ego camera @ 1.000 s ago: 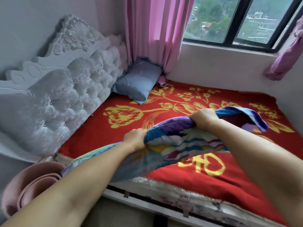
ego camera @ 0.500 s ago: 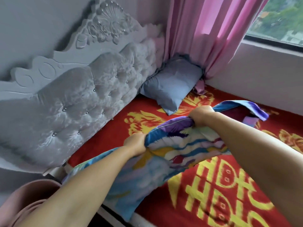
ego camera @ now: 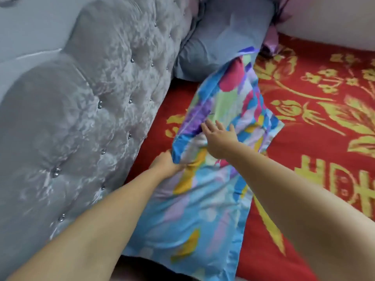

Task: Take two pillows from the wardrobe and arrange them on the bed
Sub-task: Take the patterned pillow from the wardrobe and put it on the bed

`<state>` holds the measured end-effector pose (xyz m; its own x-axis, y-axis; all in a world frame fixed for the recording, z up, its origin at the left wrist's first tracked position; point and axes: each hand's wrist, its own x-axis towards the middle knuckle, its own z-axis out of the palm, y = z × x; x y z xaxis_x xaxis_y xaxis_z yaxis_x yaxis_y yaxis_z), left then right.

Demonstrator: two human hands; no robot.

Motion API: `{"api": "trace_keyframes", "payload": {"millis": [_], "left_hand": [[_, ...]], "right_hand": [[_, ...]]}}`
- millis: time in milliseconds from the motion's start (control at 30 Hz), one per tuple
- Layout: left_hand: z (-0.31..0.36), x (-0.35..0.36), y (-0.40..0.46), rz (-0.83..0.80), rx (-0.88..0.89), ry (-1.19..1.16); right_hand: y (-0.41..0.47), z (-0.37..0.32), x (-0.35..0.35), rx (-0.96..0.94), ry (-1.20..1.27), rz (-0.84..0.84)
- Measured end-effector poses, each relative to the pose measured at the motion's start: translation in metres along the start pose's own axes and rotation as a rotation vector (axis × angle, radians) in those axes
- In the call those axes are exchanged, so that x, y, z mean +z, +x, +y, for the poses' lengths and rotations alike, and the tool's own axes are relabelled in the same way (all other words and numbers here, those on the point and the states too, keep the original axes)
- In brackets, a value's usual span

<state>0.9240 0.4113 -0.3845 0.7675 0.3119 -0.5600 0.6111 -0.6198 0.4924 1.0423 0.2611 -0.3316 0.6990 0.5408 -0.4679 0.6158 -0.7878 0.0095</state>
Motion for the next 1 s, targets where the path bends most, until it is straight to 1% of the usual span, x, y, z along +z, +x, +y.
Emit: {"api": "trace_keyframes", "payload": {"millis": [67,133,200,233,267,300,333,367,433,467,500,567,633,667,733,833,867,933,1000], "left_hand": [[-0.036,-0.003,0.023,0.0,-0.089,-0.036],[-0.07,0.003,0.043,0.011,-0.17,-0.025],[-0.094,0.018,0.06,0.009,-0.187,0.016],[-0.103,0.028,0.066,0.001,-0.179,0.027],[-0.108,0.036,0.071,-0.011,-0.178,0.047],[-0.111,0.046,0.077,-0.011,-0.179,0.077],[-0.112,0.053,0.083,0.009,-0.182,0.105],[-0.112,0.058,0.089,0.046,-0.188,0.117],[-0.113,0.059,0.106,0.123,-0.225,0.077],[-0.115,0.057,0.116,0.153,-0.255,0.027],[-0.117,0.052,0.127,0.165,-0.283,-0.036],[-0.12,0.041,0.146,0.139,-0.295,-0.206],[-0.116,0.03,0.156,0.129,-0.229,-0.38],[-0.111,0.027,0.157,0.149,-0.176,-0.44],[-0.098,0.021,0.158,0.23,-0.073,-0.536],[-0.071,0.003,0.157,0.364,0.025,-0.656],[-0.063,-0.006,0.159,0.413,0.058,-0.683],[-0.053,-0.023,0.163,0.518,0.1,-0.721],[-0.047,-0.038,0.174,0.581,0.102,-0.696]], "right_hand": [[0.002,-0.021,0.047,0.002,0.089,-0.139],[-0.004,-0.024,0.098,0.039,0.18,-0.238],[-0.015,-0.013,0.145,0.102,0.323,-0.312],[-0.021,-0.006,0.165,0.143,0.416,-0.318],[-0.027,0.001,0.182,0.185,0.493,-0.299],[-0.031,0.007,0.197,0.229,0.539,-0.245],[-0.035,0.013,0.209,0.286,0.574,-0.154],[-0.037,0.017,0.22,0.37,0.621,-0.047],[-0.036,0.027,0.234,0.634,0.819,0.121],[-0.035,0.034,0.239,0.767,0.972,0.157],[-0.033,0.042,0.245,0.851,1.133,0.163],[-0.03,0.052,0.257,0.872,1.419,0.138],[-0.023,0.06,0.262,0.859,1.585,0.139],[-0.018,0.062,0.262,0.855,1.599,0.16],[-0.007,0.065,0.252,0.841,1.529,0.229],[0.009,0.07,0.229,0.841,1.522,0.356],[0.016,0.074,0.219,0.823,1.523,0.405],[0.035,0.082,0.192,0.746,1.45,0.499],[0.06,0.095,0.164,0.657,1.375,0.575]]}}
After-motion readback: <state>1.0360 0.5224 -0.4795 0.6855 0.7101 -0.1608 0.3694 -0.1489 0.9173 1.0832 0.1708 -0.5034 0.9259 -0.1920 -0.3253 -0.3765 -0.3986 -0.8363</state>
